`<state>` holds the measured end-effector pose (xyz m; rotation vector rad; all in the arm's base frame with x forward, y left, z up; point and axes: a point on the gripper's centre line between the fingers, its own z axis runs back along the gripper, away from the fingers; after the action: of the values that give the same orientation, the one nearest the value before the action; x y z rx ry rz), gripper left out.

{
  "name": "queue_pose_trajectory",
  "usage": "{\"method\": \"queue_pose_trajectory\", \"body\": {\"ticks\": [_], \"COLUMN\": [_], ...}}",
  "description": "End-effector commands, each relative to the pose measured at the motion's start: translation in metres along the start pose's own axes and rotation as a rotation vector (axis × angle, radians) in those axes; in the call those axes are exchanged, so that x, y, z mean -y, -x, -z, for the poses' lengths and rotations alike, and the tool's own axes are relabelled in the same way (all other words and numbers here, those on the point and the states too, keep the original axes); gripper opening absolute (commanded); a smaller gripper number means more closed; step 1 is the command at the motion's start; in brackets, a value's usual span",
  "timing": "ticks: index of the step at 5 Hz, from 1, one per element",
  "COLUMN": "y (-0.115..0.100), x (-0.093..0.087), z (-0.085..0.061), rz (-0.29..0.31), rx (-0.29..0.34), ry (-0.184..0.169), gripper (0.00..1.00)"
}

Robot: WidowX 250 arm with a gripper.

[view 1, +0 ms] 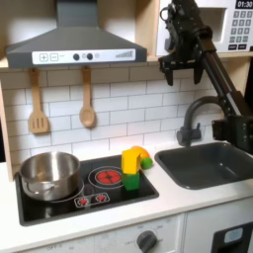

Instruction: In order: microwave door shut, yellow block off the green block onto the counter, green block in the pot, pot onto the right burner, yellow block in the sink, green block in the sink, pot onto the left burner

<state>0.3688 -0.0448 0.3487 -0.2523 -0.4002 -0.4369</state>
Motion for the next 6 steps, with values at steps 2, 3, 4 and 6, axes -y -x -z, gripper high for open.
{"method": "queue_pose_trajectory", "body": {"ticks": [2,3,4,6], "y": [0.044,0.064,0.079,0.095], "x": [-0.009,-0.011,-0.014,-0.017], "z": [0.000,-0.007,-0.008,-0.005], "rz": [-0.038,-0.062,-0.070,-0.112], "rx": [-0.097,-0.121,-0.148,-0.180], "ry": [-0.037,-0.055,-0.059,-0.089], "gripper": [1.00,1.00,1.00,1.00]}}
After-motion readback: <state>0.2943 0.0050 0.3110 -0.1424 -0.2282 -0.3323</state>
